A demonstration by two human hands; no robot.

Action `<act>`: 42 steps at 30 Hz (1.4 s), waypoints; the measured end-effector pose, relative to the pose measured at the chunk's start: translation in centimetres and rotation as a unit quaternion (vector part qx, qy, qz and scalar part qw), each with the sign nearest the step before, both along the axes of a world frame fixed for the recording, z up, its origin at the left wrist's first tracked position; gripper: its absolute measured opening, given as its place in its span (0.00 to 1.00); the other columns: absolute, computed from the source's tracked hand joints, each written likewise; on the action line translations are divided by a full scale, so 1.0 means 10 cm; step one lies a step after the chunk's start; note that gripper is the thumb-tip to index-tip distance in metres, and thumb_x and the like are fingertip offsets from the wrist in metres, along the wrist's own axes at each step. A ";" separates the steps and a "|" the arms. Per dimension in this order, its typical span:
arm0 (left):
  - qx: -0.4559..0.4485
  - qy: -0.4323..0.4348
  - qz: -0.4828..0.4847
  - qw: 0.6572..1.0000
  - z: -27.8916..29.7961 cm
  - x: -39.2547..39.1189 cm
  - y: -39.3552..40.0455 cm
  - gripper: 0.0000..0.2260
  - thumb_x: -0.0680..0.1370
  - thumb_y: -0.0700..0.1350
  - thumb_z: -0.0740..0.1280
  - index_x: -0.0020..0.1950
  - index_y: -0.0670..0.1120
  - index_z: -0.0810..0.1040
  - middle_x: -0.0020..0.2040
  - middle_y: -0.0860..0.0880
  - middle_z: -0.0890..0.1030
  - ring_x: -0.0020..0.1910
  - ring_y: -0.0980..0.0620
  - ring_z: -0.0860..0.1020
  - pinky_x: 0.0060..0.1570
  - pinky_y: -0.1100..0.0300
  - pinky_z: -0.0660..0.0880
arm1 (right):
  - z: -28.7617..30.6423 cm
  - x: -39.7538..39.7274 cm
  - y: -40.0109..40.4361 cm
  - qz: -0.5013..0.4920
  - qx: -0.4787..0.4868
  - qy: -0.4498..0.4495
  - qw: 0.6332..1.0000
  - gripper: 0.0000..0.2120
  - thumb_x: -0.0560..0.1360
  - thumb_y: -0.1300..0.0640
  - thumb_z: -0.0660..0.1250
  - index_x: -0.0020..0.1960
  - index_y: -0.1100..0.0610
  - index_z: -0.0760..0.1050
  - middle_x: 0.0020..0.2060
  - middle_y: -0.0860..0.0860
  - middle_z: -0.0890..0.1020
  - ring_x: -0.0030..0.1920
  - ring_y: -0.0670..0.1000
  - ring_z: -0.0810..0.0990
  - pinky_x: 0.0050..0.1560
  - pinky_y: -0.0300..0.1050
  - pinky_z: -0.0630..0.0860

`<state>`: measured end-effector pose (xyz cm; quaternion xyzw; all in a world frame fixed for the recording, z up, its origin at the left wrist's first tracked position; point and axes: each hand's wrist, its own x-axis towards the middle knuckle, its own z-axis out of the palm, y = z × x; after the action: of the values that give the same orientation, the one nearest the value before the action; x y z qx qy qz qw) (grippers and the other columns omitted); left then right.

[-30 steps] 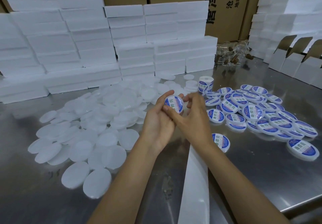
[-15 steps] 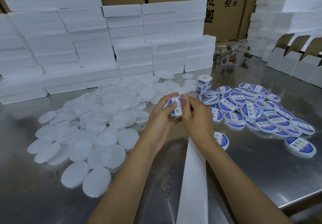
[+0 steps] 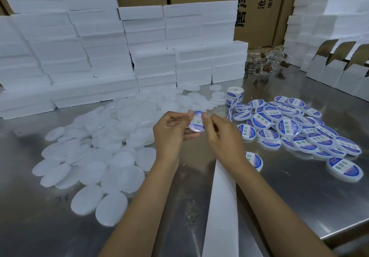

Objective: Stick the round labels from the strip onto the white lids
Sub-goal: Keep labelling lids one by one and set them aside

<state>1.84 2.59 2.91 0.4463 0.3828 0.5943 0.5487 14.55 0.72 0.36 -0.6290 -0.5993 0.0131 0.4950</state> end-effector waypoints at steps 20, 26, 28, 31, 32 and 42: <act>0.023 0.017 -0.074 0.997 -0.02 0.03 -0.04 0.11 0.76 0.37 0.74 0.58 0.42 0.84 0.44 0.43 0.87 0.42 0.47 0.87 0.40 0.61 0.82 | 0.00 0.05 -0.01 0.051 0.006 0.136 0.989 0.27 0.78 0.37 0.63 0.30 0.53 0.62 0.22 0.44 0.67 0.26 0.45 0.65 0.29 0.38 0.63; 0.019 0.041 -0.074 0.996 -0.02 0.03 -0.01 0.08 0.78 0.42 0.73 0.55 0.42 0.86 0.43 0.46 0.87 0.38 0.48 0.86 0.36 0.63 0.81 | 0.00 0.02 -0.03 0.024 -0.012 0.096 0.995 0.27 0.84 0.44 0.56 0.27 0.49 0.64 0.20 0.45 0.71 0.26 0.47 0.69 0.30 0.44 0.62; 0.016 0.043 -0.112 0.993 -0.02 0.02 0.00 0.09 0.79 0.40 0.72 0.58 0.43 0.84 0.45 0.47 0.88 0.42 0.48 0.87 0.39 0.62 0.82 | 0.01 0.01 -0.02 0.004 -0.025 0.095 0.995 0.27 0.84 0.44 0.55 0.27 0.47 0.64 0.21 0.45 0.70 0.27 0.45 0.70 0.32 0.44 0.63; 0.020 0.059 -0.163 0.985 -0.02 0.02 -0.01 0.16 0.78 0.36 0.72 0.64 0.46 0.81 0.49 0.47 0.87 0.48 0.47 0.87 0.44 0.59 0.83 | 0.01 0.06 -0.02 -0.007 -0.047 0.095 0.994 0.25 0.84 0.43 0.52 0.30 0.46 0.68 0.26 0.46 0.75 0.32 0.49 0.75 0.35 0.46 0.68; 0.024 0.060 -0.161 0.985 -0.02 0.02 -0.01 0.17 0.77 0.35 0.72 0.64 0.46 0.81 0.49 0.46 0.87 0.48 0.47 0.87 0.44 0.59 0.83 | 0.01 0.08 -0.04 0.012 -0.049 0.097 0.994 0.24 0.84 0.43 0.52 0.31 0.46 0.68 0.27 0.46 0.75 0.32 0.48 0.74 0.36 0.46 0.68; 0.022 0.049 -0.124 0.991 -0.10 0.06 0.04 0.21 0.81 0.44 0.70 0.72 0.56 0.73 0.51 0.49 0.87 0.50 0.47 0.86 0.48 0.57 0.83 | 0.12 0.29 -0.12 0.117 -0.103 0.196 0.968 0.18 0.83 0.47 0.60 0.39 0.57 0.74 0.30 0.50 0.73 0.29 0.44 0.69 0.31 0.39 0.68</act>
<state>2.42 2.95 1.87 0.5305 0.3383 0.5075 0.5887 17.49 -0.49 1.56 -0.5873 -0.5556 0.2558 0.5301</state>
